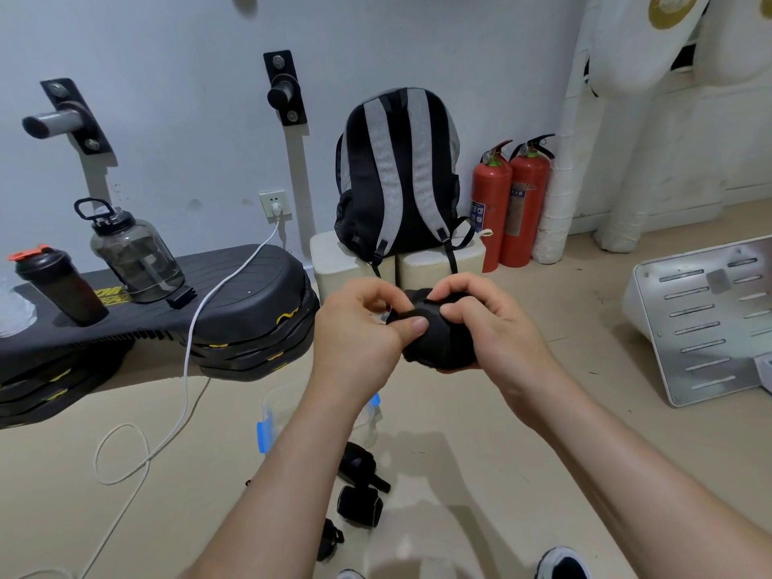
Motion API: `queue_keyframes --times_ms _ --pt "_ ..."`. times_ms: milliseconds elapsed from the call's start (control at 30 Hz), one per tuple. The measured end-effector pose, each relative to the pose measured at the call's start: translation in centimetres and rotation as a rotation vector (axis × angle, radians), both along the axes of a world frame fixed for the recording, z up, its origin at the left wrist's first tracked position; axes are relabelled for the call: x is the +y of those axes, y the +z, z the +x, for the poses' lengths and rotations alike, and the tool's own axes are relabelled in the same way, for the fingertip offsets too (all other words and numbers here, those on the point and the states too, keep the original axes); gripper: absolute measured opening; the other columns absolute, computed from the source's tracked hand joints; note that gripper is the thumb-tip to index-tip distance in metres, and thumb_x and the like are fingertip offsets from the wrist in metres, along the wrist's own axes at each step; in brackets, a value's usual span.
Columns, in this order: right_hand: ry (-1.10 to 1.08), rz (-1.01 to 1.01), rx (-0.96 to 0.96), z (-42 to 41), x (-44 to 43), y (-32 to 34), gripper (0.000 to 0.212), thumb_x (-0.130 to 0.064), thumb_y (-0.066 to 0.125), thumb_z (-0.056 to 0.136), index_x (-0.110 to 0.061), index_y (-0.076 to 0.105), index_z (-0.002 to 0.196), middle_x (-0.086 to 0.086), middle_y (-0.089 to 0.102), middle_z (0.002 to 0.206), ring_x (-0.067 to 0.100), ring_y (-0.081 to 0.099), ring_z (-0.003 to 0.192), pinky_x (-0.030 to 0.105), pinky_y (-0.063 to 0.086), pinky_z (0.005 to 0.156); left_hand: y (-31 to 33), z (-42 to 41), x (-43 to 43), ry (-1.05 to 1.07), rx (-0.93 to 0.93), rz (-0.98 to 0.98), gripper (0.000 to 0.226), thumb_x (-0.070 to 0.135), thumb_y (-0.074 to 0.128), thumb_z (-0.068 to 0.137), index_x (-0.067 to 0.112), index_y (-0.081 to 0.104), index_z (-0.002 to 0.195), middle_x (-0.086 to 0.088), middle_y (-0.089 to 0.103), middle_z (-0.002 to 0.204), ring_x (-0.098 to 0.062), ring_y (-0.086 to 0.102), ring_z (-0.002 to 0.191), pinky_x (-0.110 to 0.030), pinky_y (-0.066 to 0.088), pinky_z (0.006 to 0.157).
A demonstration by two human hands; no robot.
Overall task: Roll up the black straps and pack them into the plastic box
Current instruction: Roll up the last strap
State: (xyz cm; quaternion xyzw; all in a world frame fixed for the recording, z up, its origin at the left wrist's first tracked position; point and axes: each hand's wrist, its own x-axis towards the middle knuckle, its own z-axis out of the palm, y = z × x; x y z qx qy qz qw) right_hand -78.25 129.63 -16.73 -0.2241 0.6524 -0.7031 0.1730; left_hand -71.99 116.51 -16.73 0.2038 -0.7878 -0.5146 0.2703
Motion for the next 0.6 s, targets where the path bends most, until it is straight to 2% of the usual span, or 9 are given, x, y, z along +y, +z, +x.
queue_keyframes --times_ms 67,100,133,200,233,267,333,467,600 --pt "0.035 -0.023 -0.001 0.3 0.2 0.3 0.030 0.000 0.046 0.094 -0.020 0.066 0.082 0.014 0.057 0.116 0.022 0.065 0.075 0.027 0.053 0.050 -0.1 0.2 -1.2 -0.130 -0.054 0.214 0.047 0.012 0.084 0.058 0.025 0.065 0.098 0.005 0.069 0.106 -0.014 0.065 0.101 -0.033 0.051 0.090" --pt "0.071 -0.013 0.000 0.3 0.3 0.3 0.030 -0.002 0.045 0.094 -0.022 0.066 0.085 0.010 0.060 0.112 0.020 0.067 0.072 0.029 0.054 0.051 -0.1 0.4 -1.7 -0.234 -0.091 0.329 0.055 0.014 0.080 0.058 0.026 0.065 0.110 0.001 0.071 0.110 -0.021 0.067 0.102 -0.042 0.053 0.093" --pt "0.108 0.013 0.007 0.4 0.4 0.3 0.029 -0.005 0.046 0.095 -0.025 0.067 0.090 0.003 0.064 0.106 0.017 0.069 0.070 0.031 0.056 0.053 -0.1 0.6 -2.1 -0.342 -0.122 0.401 0.058 0.015 0.076 0.060 0.024 0.066 0.117 -0.004 0.073 0.107 -0.026 0.069 0.098 -0.044 0.054 0.089" --pt "0.196 0.029 -0.004 0.3 0.4 0.0 0.023 -0.018 0.055 0.092 -0.034 0.065 0.105 -0.006 0.067 0.100 0.016 0.071 0.076 0.033 0.057 0.060 0.2 0.9 -2.5 -0.452 -0.132 0.399 0.050 0.015 0.073 0.065 0.015 0.071 0.115 -0.012 0.074 0.099 -0.028 0.070 0.087 -0.033 0.056 0.075" --pt "0.233 0.025 -0.023 0.2 0.5 -0.3 0.028 -0.025 0.061 0.087 -0.038 0.062 0.111 -0.009 0.068 0.099 0.017 0.071 0.080 0.032 0.056 0.063 0.3 0.8 -2.5 -0.447 -0.115 0.392 0.045 0.016 0.072 0.066 0.012 0.073 0.111 -0.016 0.074 0.097 -0.029 0.070 0.086 -0.032 0.055 0.074" --pt "0.258 0.028 -0.021 0.1 0.5 -0.5 0.037 -0.027 0.068 0.083 -0.040 0.059 0.116 -0.009 0.069 0.099 0.017 0.072 0.082 0.032 0.056 0.066 0.4 0.8 -2.5 -0.422 -0.093 0.404 0.041 0.015 0.072 0.066 0.011 0.075 0.107 -0.019 0.073 0.096 -0.030 0.069 0.085 -0.035 0.053 0.076" --pt "0.276 0.052 0.034 -0.1 0.4 -0.8 0.045 -0.017 0.076 0.085 -0.034 0.055 0.122 -0.003 0.070 0.106 0.018 0.072 0.085 0.035 0.059 0.070 0.3 0.7 -2.4 -0.355 -0.065 0.419 0.036 0.014 0.074 0.064 0.011 0.078 0.100 -0.021 0.073 0.095 -0.034 0.069 0.083 -0.042 0.053 0.078" --pt "0.277 0.036 0.106 -0.4 0.5 -0.9 0.039 -0.005 0.073 0.087 -0.024 0.059 0.118 0.006 0.069 0.107 0.020 0.071 0.084 0.036 0.058 0.066 0.4 0.7 -1.8 -0.240 -0.067 0.399 0.033 0.011 0.076 0.057 0.015 0.079 0.090 -0.019 0.075 0.090 -0.040 0.072 0.086 -0.053 0.056 0.084" --pt "0.254 0.014 -0.008 -0.5 0.3 -0.9 0.047 -0.017 0.075 0.074 -0.029 0.060 0.116 0.002 0.068 0.106 0.019 0.071 0.081 0.033 0.056 0.064 0.6 1.2 -1.8 -0.311 -0.122 0.383 0.035 0.025 0.083 0.067 0.018 0.077 0.101 -0.009 0.076 0.095 -0.027 0.072 0.085 -0.041 0.059 0.073"
